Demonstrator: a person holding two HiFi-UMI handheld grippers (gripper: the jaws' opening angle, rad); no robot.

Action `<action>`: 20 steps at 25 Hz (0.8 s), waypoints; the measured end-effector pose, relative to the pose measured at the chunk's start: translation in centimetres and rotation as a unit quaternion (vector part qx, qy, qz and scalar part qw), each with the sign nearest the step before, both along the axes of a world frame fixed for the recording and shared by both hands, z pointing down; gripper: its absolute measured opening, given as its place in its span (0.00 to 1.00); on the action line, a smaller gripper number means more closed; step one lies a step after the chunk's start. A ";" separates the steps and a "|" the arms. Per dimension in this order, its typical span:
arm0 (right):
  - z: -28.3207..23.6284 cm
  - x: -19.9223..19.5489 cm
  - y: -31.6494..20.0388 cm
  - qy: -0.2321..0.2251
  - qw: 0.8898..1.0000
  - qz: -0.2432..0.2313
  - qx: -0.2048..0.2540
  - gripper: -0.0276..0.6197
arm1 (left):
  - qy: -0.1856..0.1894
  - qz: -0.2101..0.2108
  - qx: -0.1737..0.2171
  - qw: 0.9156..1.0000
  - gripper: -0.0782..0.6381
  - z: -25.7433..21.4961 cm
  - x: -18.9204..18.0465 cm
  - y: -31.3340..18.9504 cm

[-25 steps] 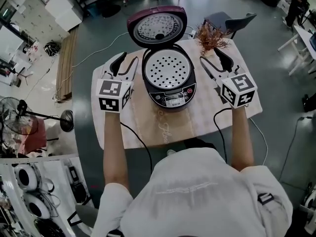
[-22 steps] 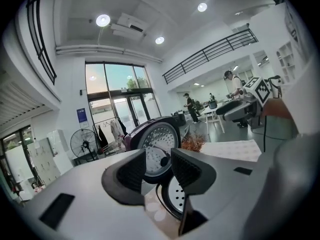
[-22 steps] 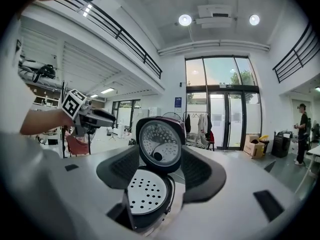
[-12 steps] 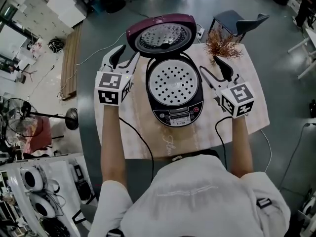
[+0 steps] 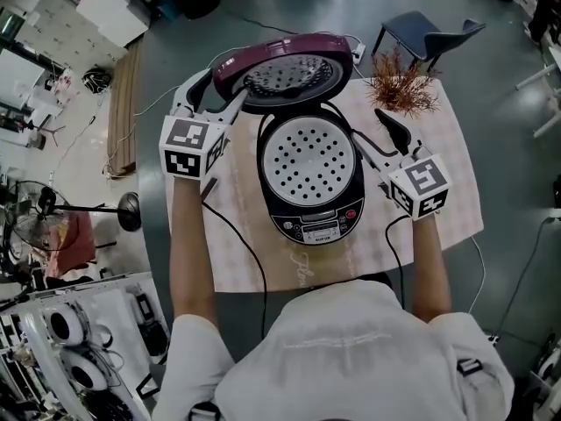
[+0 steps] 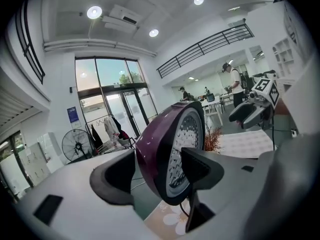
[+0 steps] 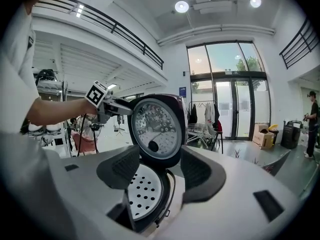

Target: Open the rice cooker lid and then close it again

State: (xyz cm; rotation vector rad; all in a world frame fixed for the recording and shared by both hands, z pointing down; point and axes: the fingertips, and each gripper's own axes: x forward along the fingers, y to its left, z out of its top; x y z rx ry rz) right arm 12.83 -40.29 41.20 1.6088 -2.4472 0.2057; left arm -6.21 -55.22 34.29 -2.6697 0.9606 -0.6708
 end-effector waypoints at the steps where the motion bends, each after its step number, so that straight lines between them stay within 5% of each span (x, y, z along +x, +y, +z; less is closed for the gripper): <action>1: 0.1 0.0 -0.2 0.001 1.000 -0.001 -0.001 0.46 | 0.000 0.009 -0.002 1.000 0.54 0.0 0.4 -0.2; 7: 1.3 0.0 -0.5 0.000 1.000 -0.004 -0.012 0.45 | -0.004 0.041 0.005 0.999 0.56 -0.6 2.3 -0.7; 20: 0.7 0.7 1.6 0.001 1.000 0.009 -0.011 0.45 | -0.018 0.021 0.015 1.000 0.51 -0.6 2.0 1.0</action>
